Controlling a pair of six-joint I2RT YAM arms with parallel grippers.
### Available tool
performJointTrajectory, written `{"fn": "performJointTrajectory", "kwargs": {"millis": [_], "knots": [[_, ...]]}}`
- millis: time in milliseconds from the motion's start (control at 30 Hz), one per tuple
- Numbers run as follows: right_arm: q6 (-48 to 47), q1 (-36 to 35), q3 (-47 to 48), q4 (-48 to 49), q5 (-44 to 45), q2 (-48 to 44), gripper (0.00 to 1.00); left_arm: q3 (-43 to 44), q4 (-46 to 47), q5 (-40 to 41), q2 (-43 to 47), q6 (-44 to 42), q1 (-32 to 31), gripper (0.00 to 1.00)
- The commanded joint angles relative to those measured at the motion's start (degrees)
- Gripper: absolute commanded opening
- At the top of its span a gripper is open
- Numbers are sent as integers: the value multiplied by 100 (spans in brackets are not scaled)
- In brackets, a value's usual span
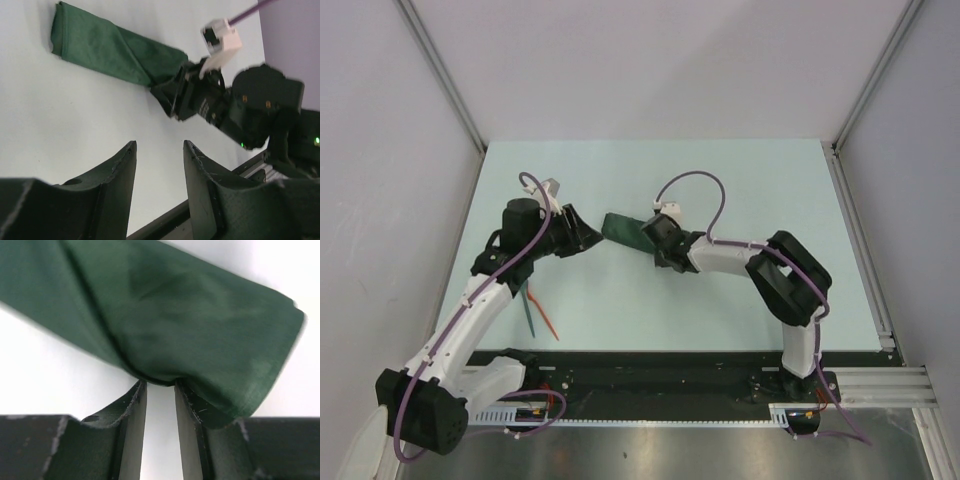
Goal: Fold the napkin into a case and place the utensils inside
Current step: Move the smaller rectangle-folded napkin to the center of the board.
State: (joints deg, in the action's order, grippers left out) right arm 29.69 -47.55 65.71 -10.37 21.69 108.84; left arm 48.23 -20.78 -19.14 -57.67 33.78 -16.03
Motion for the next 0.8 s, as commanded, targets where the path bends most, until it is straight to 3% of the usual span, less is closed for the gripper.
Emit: {"fn": "performJointTrajectory", "kwargs": {"millis": [0, 400, 467, 767], "knots": [[-1069, 491, 661, 131, 257, 761, 34, 11, -23, -73, 98, -170, 91, 47], [-1651, 914, 3094, 519, -1026, 2431, 34, 178, -155, -81, -121, -249, 276, 47], [-1459, 984, 3935, -43, -1386, 2886, 34, 222, -172, -117, -192, -267, 346, 47], [-1247, 870, 5381, -922, -1914, 3521, 35, 415, -278, -204, -473, -407, 768, 48]]}}
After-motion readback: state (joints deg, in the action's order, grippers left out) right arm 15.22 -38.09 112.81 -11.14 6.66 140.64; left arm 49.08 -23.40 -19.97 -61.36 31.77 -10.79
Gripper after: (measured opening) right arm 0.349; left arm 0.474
